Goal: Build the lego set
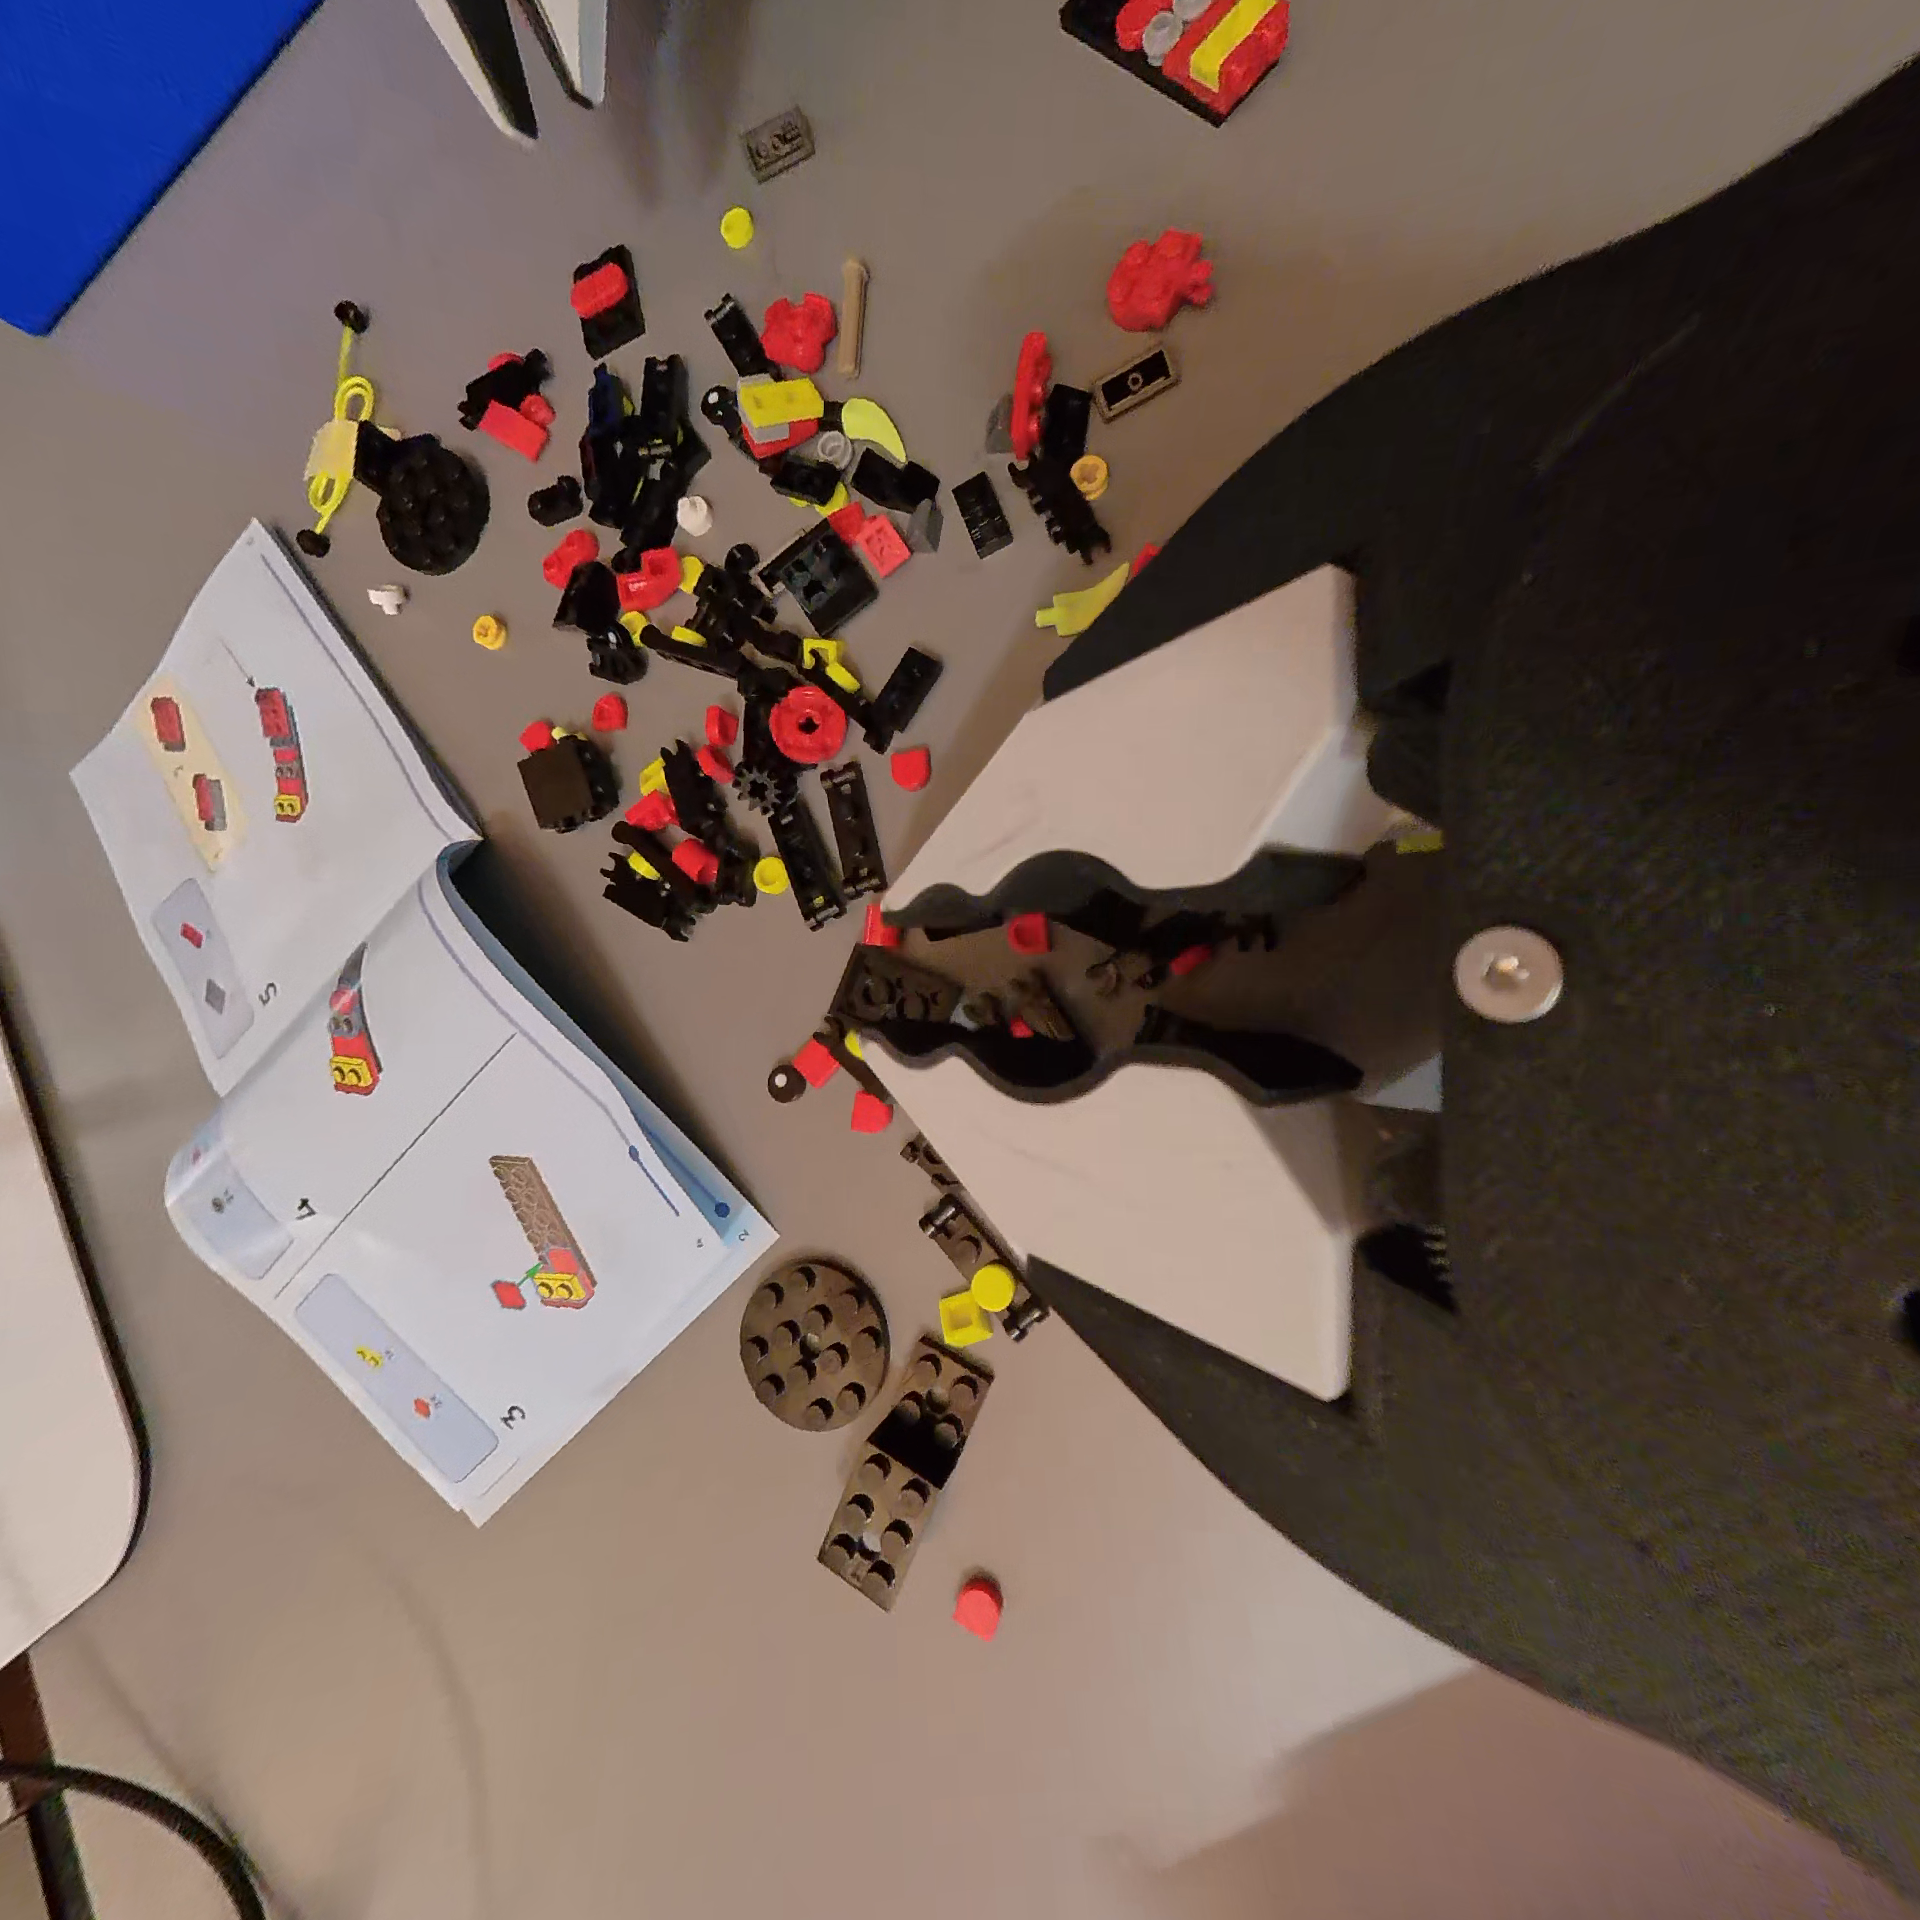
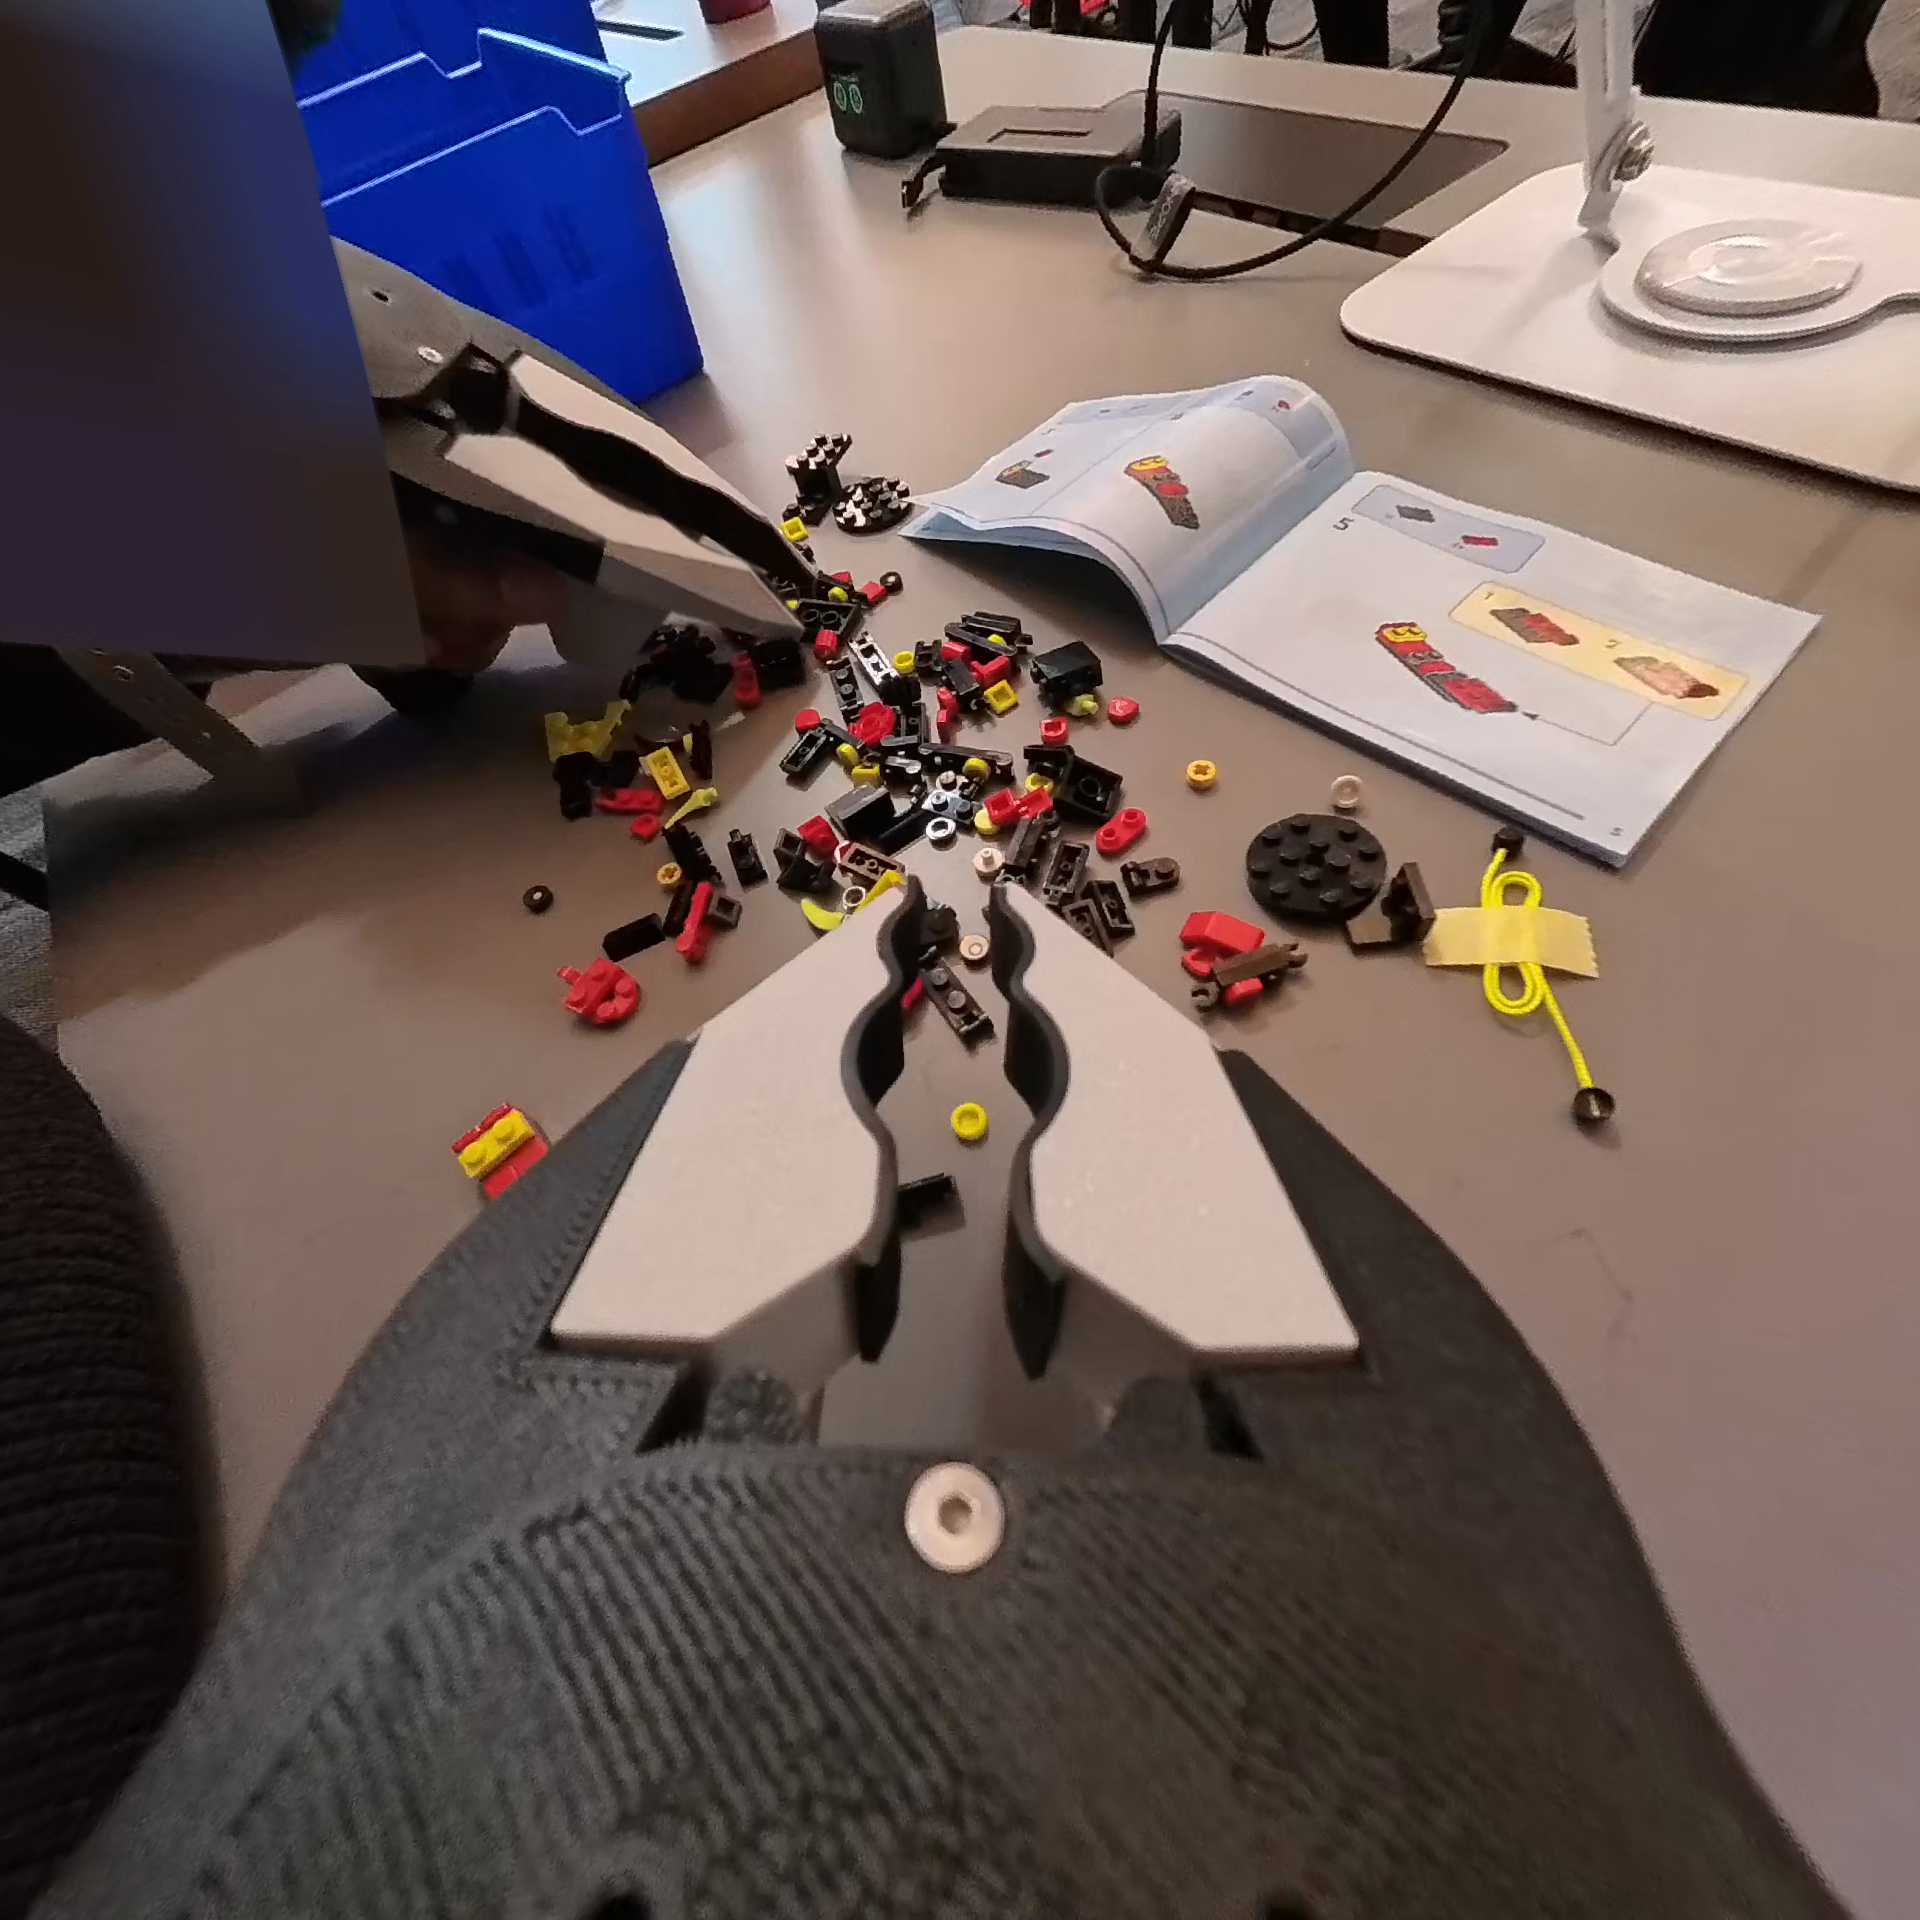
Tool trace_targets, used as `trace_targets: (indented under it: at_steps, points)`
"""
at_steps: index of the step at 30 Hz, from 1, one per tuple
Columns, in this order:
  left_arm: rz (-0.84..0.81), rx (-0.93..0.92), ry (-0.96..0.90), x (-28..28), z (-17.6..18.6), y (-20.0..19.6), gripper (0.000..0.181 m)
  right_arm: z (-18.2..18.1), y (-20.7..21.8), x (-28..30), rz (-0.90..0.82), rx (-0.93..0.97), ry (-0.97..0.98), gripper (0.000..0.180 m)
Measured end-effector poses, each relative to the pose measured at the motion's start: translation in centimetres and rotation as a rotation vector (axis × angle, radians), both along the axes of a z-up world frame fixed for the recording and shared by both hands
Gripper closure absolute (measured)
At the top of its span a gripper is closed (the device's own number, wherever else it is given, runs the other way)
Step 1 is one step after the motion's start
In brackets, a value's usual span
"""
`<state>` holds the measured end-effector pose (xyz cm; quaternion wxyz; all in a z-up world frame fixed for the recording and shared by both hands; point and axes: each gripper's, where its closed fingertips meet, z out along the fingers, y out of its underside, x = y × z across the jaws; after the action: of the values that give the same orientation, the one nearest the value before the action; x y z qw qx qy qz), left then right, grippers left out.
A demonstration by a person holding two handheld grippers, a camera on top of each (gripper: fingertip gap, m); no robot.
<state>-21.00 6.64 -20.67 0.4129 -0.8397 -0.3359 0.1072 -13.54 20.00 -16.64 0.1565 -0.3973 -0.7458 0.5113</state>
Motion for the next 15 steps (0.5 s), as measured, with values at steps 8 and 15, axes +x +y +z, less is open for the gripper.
trace_targets:
  at_steps: [8, 15]
  points:
    - [-0.008, -0.084, 0.010, 0.1, -0.9, -0.2, 0.161, 0.2, 0.1, 0.1, 0.002, -0.014, -0.006, 0.169]
    - [-0.003, -0.070, -0.021, 0.1, -1.0, -0.4, 0.179, 0.1, 0.0, 0.1, 0.002, -0.024, -0.017, 0.169]
